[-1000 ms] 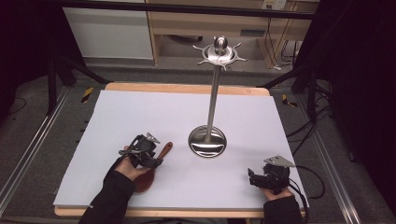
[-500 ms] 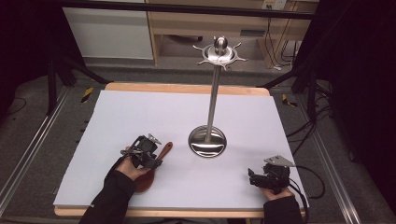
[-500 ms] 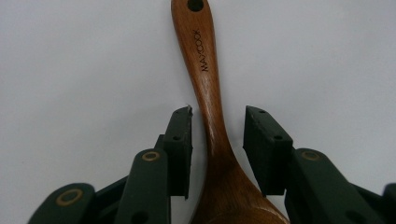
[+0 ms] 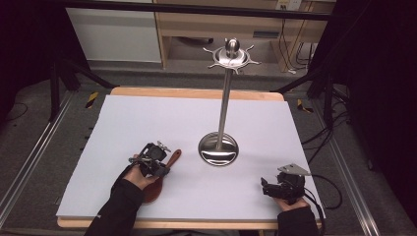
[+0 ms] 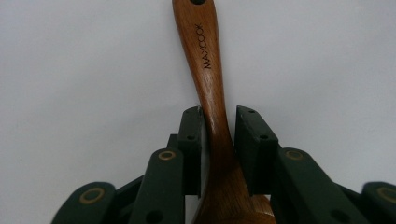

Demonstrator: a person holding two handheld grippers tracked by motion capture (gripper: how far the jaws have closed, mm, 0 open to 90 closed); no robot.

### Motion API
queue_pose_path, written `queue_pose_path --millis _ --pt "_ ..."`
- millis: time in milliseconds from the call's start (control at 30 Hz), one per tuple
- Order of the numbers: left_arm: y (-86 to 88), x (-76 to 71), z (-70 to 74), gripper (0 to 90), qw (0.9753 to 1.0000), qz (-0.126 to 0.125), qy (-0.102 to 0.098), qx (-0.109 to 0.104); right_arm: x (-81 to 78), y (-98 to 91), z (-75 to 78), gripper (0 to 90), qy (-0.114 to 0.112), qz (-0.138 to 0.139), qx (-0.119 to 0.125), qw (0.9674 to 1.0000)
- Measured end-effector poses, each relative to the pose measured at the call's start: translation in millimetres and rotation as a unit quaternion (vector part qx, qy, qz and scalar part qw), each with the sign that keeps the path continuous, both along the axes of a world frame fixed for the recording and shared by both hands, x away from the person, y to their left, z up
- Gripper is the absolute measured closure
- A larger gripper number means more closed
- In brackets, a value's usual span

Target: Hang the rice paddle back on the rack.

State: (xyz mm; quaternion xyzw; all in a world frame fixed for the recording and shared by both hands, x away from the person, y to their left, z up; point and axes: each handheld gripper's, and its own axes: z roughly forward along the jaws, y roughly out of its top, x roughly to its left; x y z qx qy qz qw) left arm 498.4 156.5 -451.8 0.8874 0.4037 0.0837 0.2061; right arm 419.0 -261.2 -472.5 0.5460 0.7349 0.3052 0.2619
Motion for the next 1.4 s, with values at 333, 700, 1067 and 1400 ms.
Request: queue_pose_path --millis 333,700,1067,1400 --pt "-1.6 1.3 0.2 72.1 1.0 0.003 0.005 0.006 0.6 0.1 -0.4 10.3 0.003 0.002 -0.002 1.0" --pt "-2.9 4.9 1.8 76.8 0.9998 0.005 0.015 0.014 1.2 -0.1 -0.8 10.3 0.006 0.001 0.0 1.0" --pt "-5.3 6.2 2.1 76.1 0.9995 -0.006 0.018 0.025 1.7 -0.2 -0.8 10.3 0.007 0.003 0.001 1.0" --pt "-7.6 7.2 3.0 76.9 0.999 -0.014 0.02 0.038 2.4 0.5 -1.3 10.3 0.012 0.005 0.002 0.9999"
